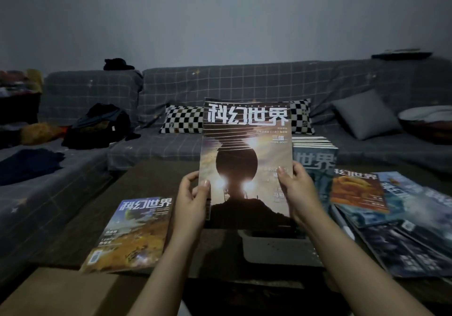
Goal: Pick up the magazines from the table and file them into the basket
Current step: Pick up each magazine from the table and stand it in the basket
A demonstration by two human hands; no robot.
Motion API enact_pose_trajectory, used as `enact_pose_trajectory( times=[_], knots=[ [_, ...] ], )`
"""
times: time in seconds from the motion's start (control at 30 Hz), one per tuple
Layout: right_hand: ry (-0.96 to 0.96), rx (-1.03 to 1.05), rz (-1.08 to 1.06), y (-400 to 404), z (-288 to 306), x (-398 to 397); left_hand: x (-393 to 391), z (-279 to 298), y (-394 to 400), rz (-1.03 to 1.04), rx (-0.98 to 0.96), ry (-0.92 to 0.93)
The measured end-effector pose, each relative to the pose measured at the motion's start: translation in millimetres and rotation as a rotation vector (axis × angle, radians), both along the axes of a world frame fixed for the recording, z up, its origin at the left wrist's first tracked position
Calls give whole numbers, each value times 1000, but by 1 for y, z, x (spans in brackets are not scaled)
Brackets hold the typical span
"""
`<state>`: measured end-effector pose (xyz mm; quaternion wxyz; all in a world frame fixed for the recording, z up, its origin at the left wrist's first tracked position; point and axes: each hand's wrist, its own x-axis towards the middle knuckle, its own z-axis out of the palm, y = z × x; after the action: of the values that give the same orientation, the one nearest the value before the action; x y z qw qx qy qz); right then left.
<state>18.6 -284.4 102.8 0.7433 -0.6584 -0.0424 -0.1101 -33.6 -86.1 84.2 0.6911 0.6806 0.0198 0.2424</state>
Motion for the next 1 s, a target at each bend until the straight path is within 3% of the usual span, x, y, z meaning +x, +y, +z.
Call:
enact_pose_trajectory(
  times=[0.2,0.33,0.63,1.0],
  knots=[
    [-40,1,-131,-70,-8,2,30,-3,-58,-62,83,-31],
    [-28,-90,-163,-95,-24,10,51,-14,-82,67,236,36],
    [62,-496,-435,-109,-69,22,62,-58,-97,111,403,137],
    [143,-589,-508,-106,-86,23,66,-62,-102,221,663,221]
  ],
)
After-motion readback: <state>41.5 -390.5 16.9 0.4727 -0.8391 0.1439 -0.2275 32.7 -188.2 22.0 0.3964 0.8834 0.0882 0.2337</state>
